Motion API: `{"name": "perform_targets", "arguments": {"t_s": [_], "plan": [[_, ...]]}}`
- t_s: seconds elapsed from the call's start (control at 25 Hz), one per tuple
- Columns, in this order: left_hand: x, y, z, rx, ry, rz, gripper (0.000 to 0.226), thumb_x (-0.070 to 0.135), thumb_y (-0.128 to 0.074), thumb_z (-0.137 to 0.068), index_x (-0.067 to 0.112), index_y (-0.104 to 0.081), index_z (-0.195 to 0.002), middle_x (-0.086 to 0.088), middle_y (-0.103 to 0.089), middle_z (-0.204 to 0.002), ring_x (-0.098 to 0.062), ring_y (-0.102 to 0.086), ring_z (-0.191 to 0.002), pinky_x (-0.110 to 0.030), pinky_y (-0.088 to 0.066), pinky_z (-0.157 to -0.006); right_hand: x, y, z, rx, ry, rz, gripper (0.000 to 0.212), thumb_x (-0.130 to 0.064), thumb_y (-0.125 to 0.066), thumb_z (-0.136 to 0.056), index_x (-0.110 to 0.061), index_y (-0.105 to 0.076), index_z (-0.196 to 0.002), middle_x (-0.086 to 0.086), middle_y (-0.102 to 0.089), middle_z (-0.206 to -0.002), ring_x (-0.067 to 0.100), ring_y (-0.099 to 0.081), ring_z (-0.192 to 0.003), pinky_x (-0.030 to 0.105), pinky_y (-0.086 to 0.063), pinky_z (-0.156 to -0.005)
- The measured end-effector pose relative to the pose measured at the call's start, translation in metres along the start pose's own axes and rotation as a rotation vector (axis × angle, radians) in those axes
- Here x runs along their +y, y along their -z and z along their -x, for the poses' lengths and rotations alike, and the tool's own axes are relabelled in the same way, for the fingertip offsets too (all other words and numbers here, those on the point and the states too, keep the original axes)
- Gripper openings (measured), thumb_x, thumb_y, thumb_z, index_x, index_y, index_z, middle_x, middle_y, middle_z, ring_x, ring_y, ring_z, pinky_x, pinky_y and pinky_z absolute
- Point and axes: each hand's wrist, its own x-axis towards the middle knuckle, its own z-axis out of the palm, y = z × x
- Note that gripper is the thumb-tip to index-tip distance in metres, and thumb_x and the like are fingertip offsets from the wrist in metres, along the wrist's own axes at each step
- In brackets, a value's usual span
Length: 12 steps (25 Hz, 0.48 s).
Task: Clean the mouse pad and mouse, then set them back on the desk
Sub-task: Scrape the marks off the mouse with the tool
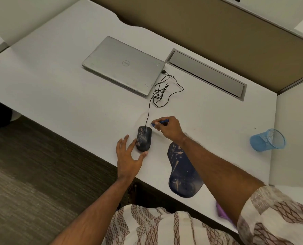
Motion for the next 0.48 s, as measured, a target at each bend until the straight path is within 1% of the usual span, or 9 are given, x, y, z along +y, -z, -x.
{"name": "perform_targets", "arguments": {"t_s": [0.08,0.16,0.2,0.28,0.36,0.44,0.48], "plan": [[0.0,0.0,0.0,-0.002,-0.002,0.001,0.07,0.045,-0.082,-0.083,0.017,-0.06,-0.143,-0.001,-0.034,-0.164,-0.023,-0.017,-0.154,-0.047,-0.034,-0.117,0.004,-0.003,0.001,-0.021,-0.026,0.018,0.015,-0.016,-0.07,-0.089,-0.007,-0.078,-0.098,0.005,-0.075,-0.085,0.012,-0.069,-0.073,0.03,-0.059,-0.081],[-0.001,0.001,0.0,-0.005,-0.003,-0.003,0.07,0.046,-0.082,-0.083,0.017,-0.061,-0.143,0.0,-0.034,-0.164,-0.023,-0.017,-0.154,-0.048,-0.035,-0.118,0.011,-0.002,0.002,-0.004,-0.064,0.059,0.013,-0.018,-0.072,-0.088,-0.009,-0.078,-0.095,0.005,-0.076,-0.087,0.017,-0.07,-0.08,0.032,-0.058,-0.084],[-0.001,0.001,0.0,-0.006,-0.002,-0.006,0.07,0.046,-0.082,-0.083,0.017,-0.061,-0.143,0.0,-0.034,-0.164,-0.023,-0.017,-0.154,-0.049,-0.035,-0.118,0.012,-0.001,0.003,0.021,-0.077,0.05,0.013,-0.019,-0.072,-0.088,-0.01,-0.078,-0.095,0.005,-0.076,-0.087,0.017,-0.07,-0.081,0.031,-0.058,-0.083],[-0.001,0.0,0.0,-0.008,-0.001,-0.012,0.07,0.046,-0.082,-0.083,0.017,-0.061,-0.143,0.0,-0.034,-0.164,-0.023,-0.017,-0.154,-0.05,-0.034,-0.118,0.012,0.001,0.009,0.043,-0.084,-0.029,0.015,-0.018,-0.07,-0.09,-0.008,-0.078,-0.098,0.005,-0.075,-0.085,0.015,-0.069,-0.075,0.026,-0.058,-0.079],[0.0,0.0,0.0,-0.012,-0.001,-0.016,0.07,0.047,-0.082,-0.083,0.017,-0.06,-0.143,0.0,-0.033,-0.164,-0.023,-0.016,-0.154,-0.05,-0.034,-0.118,0.014,0.001,0.016,0.004,-0.112,-0.08,0.016,-0.016,-0.069,-0.091,-0.006,-0.077,-0.1,0.008,-0.076,-0.086,0.015,-0.069,-0.074,0.024,-0.057,-0.077],[0.0,0.0,0.0,-0.012,-0.006,-0.018,0.07,0.046,-0.082,-0.083,0.016,-0.061,-0.143,-0.001,-0.034,-0.164,-0.024,-0.017,-0.154,-0.051,-0.034,-0.118,0.02,0.0,0.02,-0.019,-0.139,-0.055,0.014,-0.017,-0.071,-0.09,-0.007,-0.078,-0.097,0.007,-0.076,-0.086,0.016,-0.07,-0.079,0.027,-0.057,-0.082],[-0.001,0.001,0.0,-0.012,-0.011,-0.021,0.069,0.046,-0.082,-0.083,0.016,-0.061,-0.142,-0.001,-0.034,-0.164,-0.024,-0.017,-0.154,-0.052,-0.035,-0.118,0.022,0.001,0.021,-0.001,-0.15,-0.055,0.014,-0.018,-0.071,-0.089,-0.008,-0.078,-0.096,0.006,-0.076,-0.086,0.017,-0.071,-0.081,0.028,-0.058,-0.083]]}}
